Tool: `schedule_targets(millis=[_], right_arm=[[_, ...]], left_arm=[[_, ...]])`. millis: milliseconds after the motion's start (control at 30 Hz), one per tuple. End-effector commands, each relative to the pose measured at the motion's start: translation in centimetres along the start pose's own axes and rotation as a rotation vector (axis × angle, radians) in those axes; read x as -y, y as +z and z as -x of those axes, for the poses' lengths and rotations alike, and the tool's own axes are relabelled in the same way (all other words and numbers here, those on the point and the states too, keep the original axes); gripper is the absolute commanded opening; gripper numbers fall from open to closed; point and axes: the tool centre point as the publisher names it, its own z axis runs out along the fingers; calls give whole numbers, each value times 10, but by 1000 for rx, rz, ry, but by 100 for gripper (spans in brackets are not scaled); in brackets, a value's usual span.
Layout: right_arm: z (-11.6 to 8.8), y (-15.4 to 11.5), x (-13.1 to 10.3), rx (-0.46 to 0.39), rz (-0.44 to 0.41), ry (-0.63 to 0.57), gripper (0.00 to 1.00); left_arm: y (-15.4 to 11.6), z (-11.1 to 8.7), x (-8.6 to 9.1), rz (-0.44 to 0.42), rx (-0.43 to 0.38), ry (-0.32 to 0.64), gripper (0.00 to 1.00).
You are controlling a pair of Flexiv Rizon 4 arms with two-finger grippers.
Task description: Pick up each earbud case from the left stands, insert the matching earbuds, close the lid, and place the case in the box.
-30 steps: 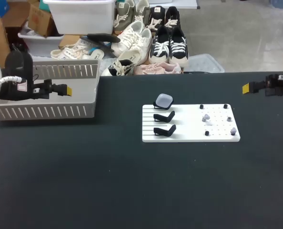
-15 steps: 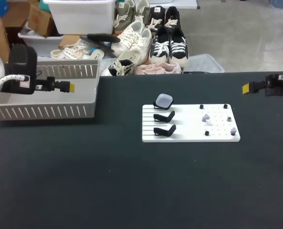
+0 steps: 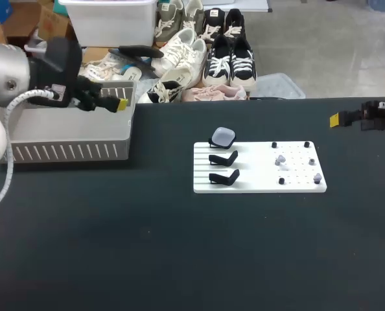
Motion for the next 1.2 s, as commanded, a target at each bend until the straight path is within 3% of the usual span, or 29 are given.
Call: schedule_targets(millis=[33, 400, 800, 1000, 1200], right_arm=[[0, 0, 1, -1, 1, -1, 100], [0, 0, 1, -1, 1, -1, 100], [0, 0, 1, -1, 1, -1, 100], [0, 0, 1, -1, 1, -1, 100], [0, 0, 1, -1, 1, -1, 100]], left_arm=[[20, 4, -1, -167, 33, 117, 100], [86, 2, 8, -278, -30, 267, 100], [138, -7, 38, -465, -26, 375, 100], [161, -14, 50, -517, -24, 410, 100], [185, -16, 56, -516, -22, 418, 100]])
